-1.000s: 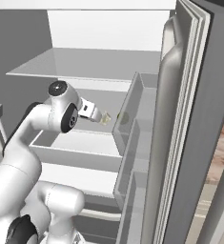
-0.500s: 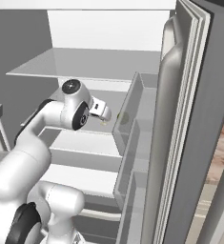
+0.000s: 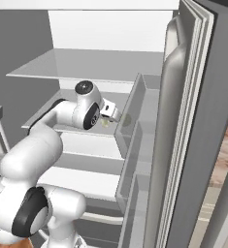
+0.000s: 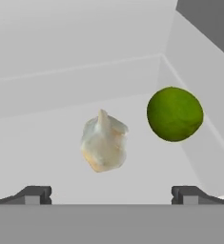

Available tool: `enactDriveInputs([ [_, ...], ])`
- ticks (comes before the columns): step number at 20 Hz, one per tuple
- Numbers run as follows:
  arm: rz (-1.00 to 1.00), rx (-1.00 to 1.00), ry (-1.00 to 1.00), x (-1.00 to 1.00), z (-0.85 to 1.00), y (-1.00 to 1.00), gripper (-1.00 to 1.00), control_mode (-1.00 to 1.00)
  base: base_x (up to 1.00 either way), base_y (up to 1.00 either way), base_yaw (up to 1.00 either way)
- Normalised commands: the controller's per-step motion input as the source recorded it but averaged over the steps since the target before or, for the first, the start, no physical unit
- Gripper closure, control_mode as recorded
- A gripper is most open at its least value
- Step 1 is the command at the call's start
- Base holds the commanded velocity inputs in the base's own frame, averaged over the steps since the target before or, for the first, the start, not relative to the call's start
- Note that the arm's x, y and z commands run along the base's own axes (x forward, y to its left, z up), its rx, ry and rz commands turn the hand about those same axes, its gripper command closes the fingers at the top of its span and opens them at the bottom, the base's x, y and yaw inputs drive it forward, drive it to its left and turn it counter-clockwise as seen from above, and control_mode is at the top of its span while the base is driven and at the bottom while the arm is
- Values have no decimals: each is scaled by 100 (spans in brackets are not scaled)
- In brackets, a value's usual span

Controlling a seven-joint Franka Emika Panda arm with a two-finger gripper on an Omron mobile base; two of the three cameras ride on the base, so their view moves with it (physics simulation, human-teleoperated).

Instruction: Retrieve the bottle and the shaker from the cabinet and place them next to the mixing bowl on the counter. Then add garlic from the fridge to the mixing bowl.

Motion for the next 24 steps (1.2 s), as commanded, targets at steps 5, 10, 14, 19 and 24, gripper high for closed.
enactDriveInputs([
  [5,0,0,0,21,-37,0,-100,-100,0,0,0],
  [10,0,0,0,17,-22,0,-100,-100,0,0,0],
  [14,0,0,2,14,-8,0,-100,-100,0,0,0],
  [19,0,0,2,19,-2,0,-100,-100,0,0,0],
  [24,0,0,1,15,-3,0,-100,-100,0,0,0],
])
